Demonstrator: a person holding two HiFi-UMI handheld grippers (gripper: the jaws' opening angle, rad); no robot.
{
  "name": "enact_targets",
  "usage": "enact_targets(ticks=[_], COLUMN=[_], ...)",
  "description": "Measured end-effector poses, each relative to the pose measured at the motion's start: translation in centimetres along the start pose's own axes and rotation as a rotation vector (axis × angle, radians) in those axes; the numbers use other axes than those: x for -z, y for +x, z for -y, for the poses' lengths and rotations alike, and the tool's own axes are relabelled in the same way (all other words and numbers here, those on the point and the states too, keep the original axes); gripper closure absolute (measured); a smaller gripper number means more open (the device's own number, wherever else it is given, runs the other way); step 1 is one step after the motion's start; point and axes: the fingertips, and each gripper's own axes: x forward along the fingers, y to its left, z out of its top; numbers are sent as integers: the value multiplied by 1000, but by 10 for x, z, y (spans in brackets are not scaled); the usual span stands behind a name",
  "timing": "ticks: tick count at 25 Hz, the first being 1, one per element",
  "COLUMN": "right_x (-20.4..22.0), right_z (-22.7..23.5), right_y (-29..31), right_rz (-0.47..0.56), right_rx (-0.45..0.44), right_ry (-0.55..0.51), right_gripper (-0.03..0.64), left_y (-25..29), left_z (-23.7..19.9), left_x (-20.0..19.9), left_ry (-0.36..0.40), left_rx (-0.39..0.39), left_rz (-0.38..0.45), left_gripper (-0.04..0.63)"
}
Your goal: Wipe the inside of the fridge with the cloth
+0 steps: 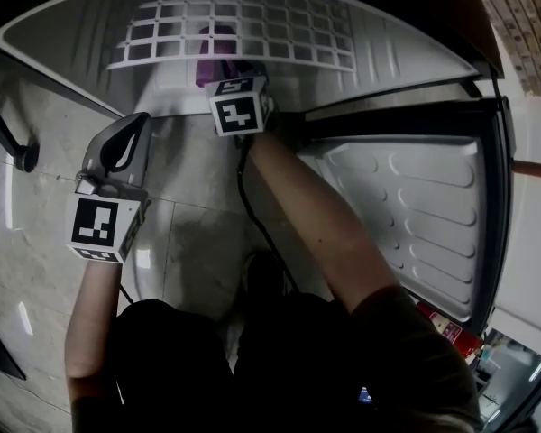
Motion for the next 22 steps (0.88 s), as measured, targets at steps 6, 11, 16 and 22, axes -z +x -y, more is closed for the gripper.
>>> enact_targets(ticks=[6, 11, 16, 22], right_x=[31, 52, 50, -22], right_z=[62, 98, 112, 121], right_y=[-15, -39, -55, -104], right_rz=[-70, -137, -90, 267], right_rx=[167, 346, 412, 388], right_ry=[81, 95, 208, 469], right_gripper=[561, 561, 561, 561], left_y=[8, 10, 15, 18], left_z=[13, 19, 26, 30], left_x=[-4, -3, -6, -13], left_ry=[8, 7, 18, 13], left_rx=[36, 50, 76, 97], left_rz=[3, -7, -5, 6], left_gripper=[577, 577, 577, 578])
